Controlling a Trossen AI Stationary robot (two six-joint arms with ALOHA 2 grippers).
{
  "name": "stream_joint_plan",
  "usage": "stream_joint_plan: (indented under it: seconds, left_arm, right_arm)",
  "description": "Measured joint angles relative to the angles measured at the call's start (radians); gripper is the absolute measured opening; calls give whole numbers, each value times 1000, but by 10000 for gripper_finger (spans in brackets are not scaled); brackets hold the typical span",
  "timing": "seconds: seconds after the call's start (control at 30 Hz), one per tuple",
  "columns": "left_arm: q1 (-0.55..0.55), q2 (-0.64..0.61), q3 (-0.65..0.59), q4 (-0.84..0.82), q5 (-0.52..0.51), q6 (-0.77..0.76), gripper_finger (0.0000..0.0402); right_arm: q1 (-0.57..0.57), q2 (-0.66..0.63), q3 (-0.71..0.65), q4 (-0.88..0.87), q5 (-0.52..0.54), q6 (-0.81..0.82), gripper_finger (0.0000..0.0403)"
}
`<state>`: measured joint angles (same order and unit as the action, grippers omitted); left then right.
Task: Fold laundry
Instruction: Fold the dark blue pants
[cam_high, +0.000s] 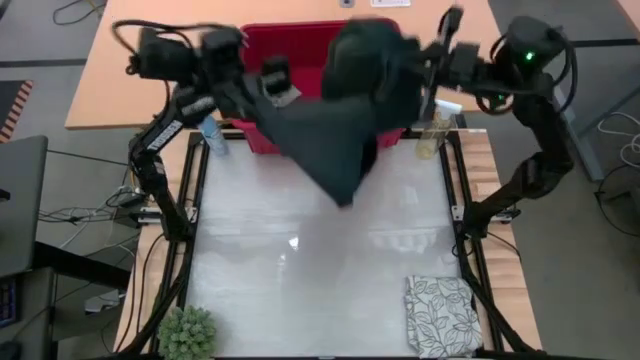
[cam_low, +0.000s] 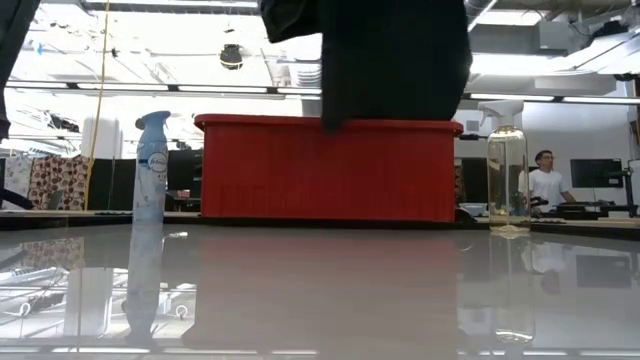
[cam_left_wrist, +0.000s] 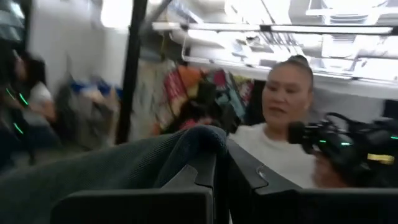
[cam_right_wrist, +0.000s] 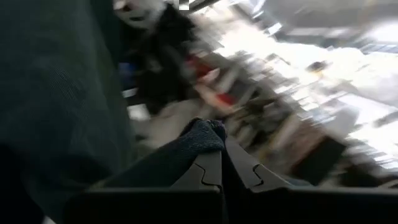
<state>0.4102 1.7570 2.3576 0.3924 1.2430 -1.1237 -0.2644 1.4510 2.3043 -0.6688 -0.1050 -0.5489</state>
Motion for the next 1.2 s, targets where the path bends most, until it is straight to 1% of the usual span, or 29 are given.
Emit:
stream_joint_plan:
  seconds: [0.07, 0.13, 0.2, 0.27, 0.3, 0.33, 0.43, 0.5, 0.6, 0.67, 0.8, 0.93, 1.0, 1.07, 1.13, 1.2]
  left_arm:
    - [-35, 1, -5, -140, -13, 67, 0]
    - [-54, 1, -5, -312, -72, 143, 0]
    - [-64, 0, -5, -505, -158, 202, 0]
    - [-73, -5, -6, -707, -272, 284, 0]
    - [-81, -9, -7, -809, -345, 344, 0]
    - [-94, -15, -7, -894, -439, 408, 0]
    - [-141, -49, -8, -1124, -756, 577, 0]
    - [-184, -69, -7, -1236, -957, 665, 0]
    - [-257, -80, -7, -1366, -1248, 743, 0]
    - [-303, -79, -7, -1437, -1370, 762, 0]
    - [-374, -62, -7, -1535, -1492, 767, 0]
    - [-408, -29, -7, -1628, -1638, 748, 0]
    - [-413, -20, -7, -1701, -1684, 706, 0]
    - [-417, -20, -13, -1741, -1696, 661, 0]
    - [-426, -28, -43, -1692, -1703, 678, 0]
    - [-448, -39, -70, -1635, -1719, 727, 0]
  right_arm:
    - [52, -7, 0, -80, 0, 48, 20]
    - [98, -8, -1, -145, 1, 116, 20]
    - [142, -6, -1, -207, 1, 193, 20]
    - [181, 1, -1, -265, 0, 265, 20]
    - [202, 7, -1, -293, 0, 300, 20]
    - [223, 10, -1, -320, 1, 334, 20]
    - [290, 30, -6, -388, 3, 394, 20]
    - [329, 46, -6, -455, 45, 407, 20]
    - [372, 80, -5, -552, 146, 442, 19]
    - [386, 116, -5, -617, 162, 471, 19]
    - [407, 204, -6, -677, 165, 477, 19]
    - [423, 282, -6, -690, 150, 369, 21]
    - [415, 307, -7, -686, 41, 315, 24]
    - [390, 310, -8, -682, -77, 275, 24]
    - [358, 301, -7, -688, -145, 256, 21]
    - [328, 279, -7, -699, -192, 256, 20]
